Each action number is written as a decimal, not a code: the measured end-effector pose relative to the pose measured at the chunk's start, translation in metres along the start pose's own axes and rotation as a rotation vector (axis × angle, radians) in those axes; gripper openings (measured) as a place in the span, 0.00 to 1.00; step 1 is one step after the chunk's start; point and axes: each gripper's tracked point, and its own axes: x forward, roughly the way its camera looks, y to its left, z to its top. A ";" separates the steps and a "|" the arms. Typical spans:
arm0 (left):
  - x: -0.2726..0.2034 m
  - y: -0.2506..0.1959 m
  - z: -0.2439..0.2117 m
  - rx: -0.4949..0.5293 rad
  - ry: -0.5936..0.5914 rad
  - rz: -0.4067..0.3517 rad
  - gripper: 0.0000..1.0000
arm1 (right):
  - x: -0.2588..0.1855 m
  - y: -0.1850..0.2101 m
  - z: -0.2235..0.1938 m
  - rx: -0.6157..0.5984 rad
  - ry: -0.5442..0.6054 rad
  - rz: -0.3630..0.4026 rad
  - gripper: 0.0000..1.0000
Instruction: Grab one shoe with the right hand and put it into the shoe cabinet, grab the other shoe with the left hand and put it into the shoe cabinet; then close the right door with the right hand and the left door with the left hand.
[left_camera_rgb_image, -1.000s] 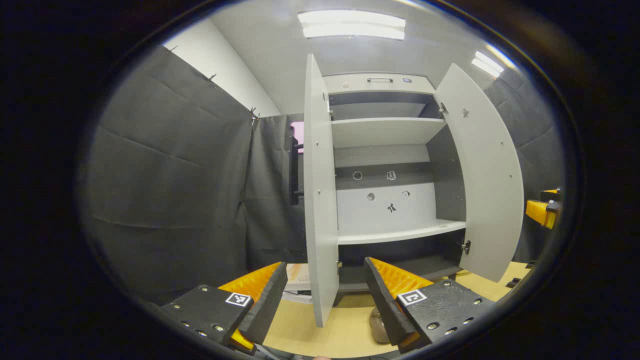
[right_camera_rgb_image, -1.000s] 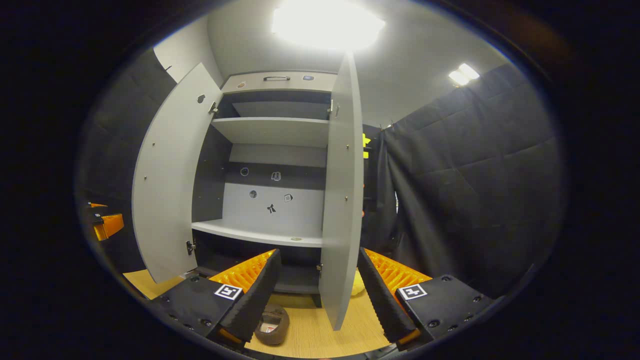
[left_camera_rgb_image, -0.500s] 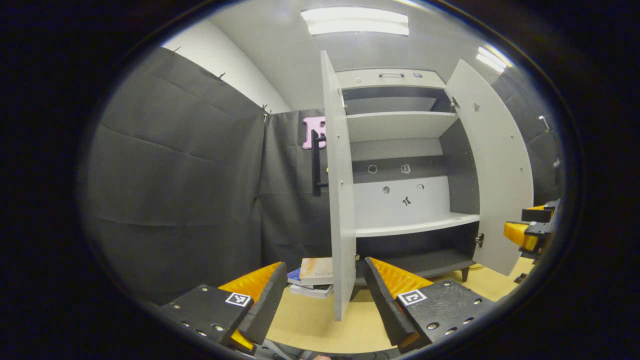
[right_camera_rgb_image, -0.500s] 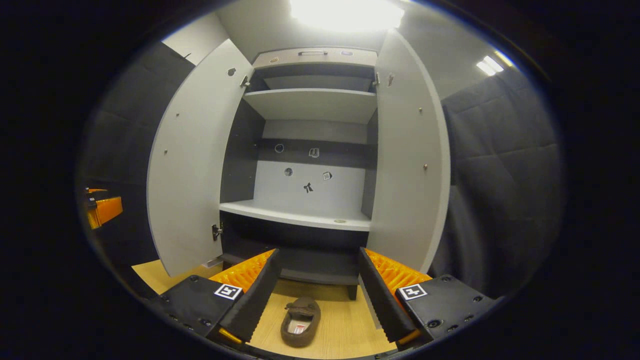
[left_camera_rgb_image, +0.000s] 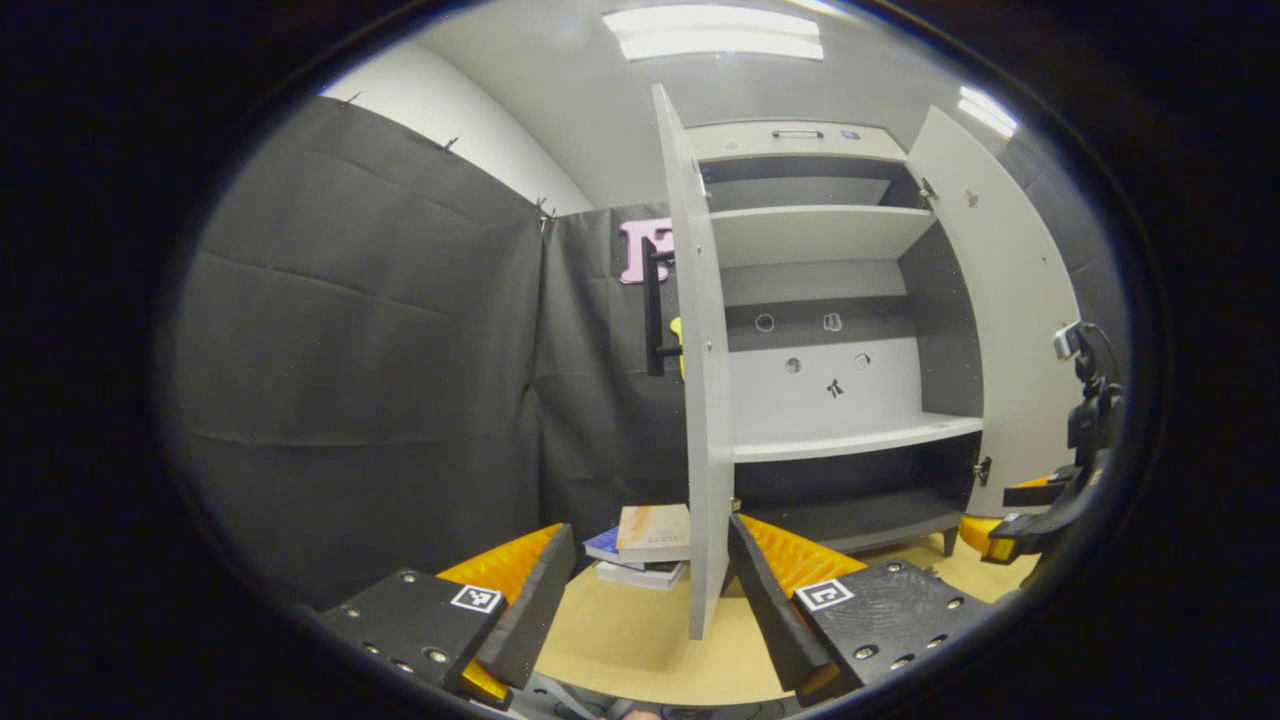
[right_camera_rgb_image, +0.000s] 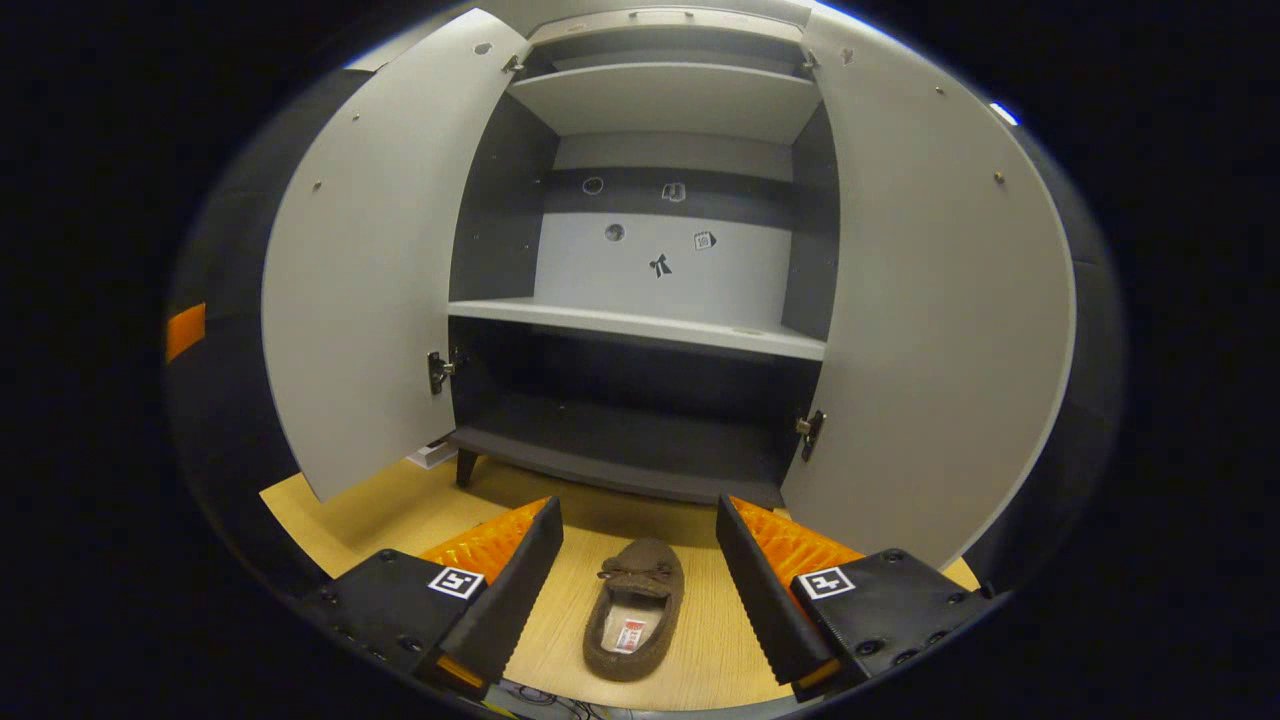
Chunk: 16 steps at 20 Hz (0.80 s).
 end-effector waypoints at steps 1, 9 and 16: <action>0.002 0.001 -0.001 -0.001 0.004 0.005 0.90 | 0.007 0.001 -0.008 0.002 0.026 0.010 0.98; 0.014 0.008 -0.010 0.012 0.033 0.050 0.97 | 0.043 0.019 -0.070 0.023 0.218 0.083 0.97; 0.020 0.014 -0.019 0.027 0.059 0.078 0.97 | 0.060 0.035 -0.118 0.042 0.368 0.130 0.98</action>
